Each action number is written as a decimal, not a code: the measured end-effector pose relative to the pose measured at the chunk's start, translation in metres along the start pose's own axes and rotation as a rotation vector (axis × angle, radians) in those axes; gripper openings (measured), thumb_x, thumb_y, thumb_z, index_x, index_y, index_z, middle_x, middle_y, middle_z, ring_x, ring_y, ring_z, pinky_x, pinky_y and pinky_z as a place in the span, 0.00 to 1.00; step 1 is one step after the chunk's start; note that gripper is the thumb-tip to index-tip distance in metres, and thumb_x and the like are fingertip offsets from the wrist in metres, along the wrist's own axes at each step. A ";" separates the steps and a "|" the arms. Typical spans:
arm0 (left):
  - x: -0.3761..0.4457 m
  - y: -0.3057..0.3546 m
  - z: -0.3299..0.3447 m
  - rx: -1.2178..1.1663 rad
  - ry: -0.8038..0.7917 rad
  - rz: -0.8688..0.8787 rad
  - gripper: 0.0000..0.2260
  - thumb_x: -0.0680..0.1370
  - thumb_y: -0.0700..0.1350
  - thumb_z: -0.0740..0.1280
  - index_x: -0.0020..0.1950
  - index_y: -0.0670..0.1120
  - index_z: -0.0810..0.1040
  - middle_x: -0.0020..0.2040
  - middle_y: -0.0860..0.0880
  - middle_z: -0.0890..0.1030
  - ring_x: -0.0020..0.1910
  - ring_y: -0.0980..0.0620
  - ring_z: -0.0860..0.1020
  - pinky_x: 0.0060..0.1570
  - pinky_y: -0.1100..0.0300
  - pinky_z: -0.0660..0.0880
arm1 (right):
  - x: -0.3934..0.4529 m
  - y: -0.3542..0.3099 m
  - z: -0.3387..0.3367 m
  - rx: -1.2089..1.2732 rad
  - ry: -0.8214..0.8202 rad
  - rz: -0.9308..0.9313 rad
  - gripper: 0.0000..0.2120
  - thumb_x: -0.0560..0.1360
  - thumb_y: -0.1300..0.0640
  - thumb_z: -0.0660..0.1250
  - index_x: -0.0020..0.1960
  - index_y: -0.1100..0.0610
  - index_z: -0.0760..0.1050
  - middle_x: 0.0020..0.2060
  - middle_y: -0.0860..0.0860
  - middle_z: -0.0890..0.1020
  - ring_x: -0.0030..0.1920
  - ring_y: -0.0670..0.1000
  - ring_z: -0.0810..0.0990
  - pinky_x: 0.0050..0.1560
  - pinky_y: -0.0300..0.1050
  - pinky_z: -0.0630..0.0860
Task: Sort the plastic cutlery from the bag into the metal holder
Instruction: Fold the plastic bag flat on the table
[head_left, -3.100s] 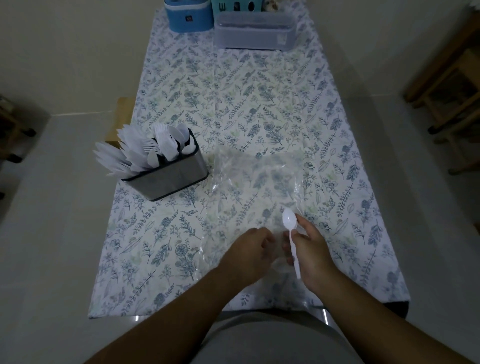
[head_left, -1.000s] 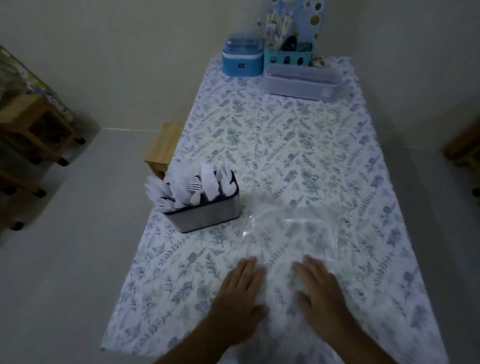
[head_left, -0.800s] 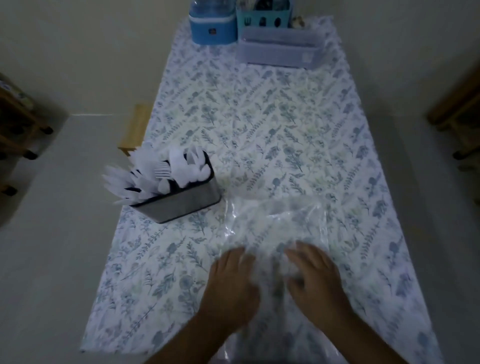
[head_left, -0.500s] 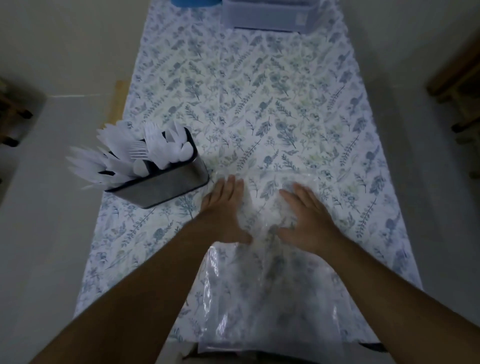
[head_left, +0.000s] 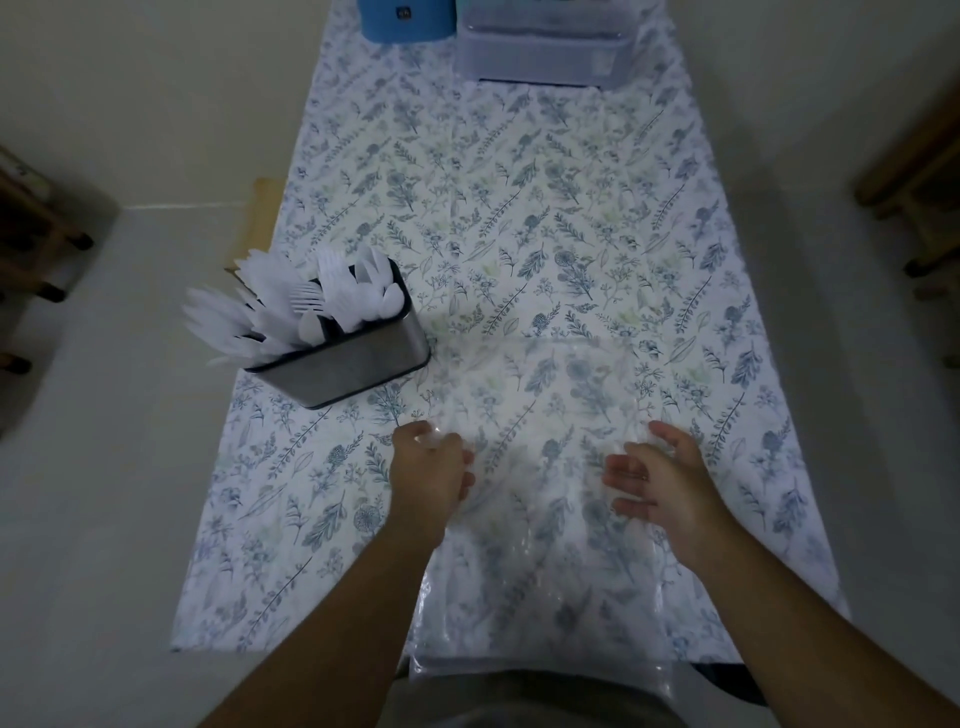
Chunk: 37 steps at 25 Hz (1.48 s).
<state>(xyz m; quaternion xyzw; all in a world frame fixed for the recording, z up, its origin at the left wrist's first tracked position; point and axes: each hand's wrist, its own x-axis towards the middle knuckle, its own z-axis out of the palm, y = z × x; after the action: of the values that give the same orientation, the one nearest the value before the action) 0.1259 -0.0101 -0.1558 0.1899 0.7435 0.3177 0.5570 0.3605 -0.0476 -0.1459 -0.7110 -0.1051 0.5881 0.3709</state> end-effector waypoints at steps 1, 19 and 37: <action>0.003 0.001 -0.002 -0.054 -0.001 -0.033 0.12 0.80 0.41 0.63 0.62 0.48 0.69 0.45 0.39 0.85 0.30 0.47 0.78 0.30 0.57 0.75 | 0.002 0.002 -0.001 0.006 -0.004 -0.005 0.20 0.81 0.59 0.67 0.70 0.47 0.67 0.49 0.61 0.87 0.44 0.57 0.86 0.41 0.51 0.80; -0.008 -0.007 -0.070 0.725 -0.329 0.315 0.21 0.72 0.47 0.78 0.63 0.55 0.79 0.48 0.53 0.83 0.44 0.60 0.80 0.41 0.71 0.73 | -0.008 0.007 -0.038 -0.619 -0.234 -0.163 0.24 0.71 0.64 0.78 0.63 0.50 0.76 0.48 0.55 0.85 0.43 0.52 0.84 0.41 0.44 0.77; -0.032 -0.021 -0.071 0.233 -0.182 0.304 0.08 0.77 0.34 0.65 0.42 0.45 0.71 0.34 0.50 0.71 0.33 0.53 0.67 0.31 0.62 0.64 | -0.042 0.053 -0.022 -0.399 -0.241 -0.031 0.16 0.76 0.68 0.66 0.58 0.50 0.77 0.51 0.56 0.82 0.46 0.57 0.82 0.36 0.50 0.78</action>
<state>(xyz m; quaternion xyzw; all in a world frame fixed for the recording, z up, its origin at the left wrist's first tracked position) 0.0701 -0.0644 -0.1350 0.3908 0.6848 0.2913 0.5417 0.3532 -0.1186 -0.1476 -0.6934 -0.2736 0.6304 0.2167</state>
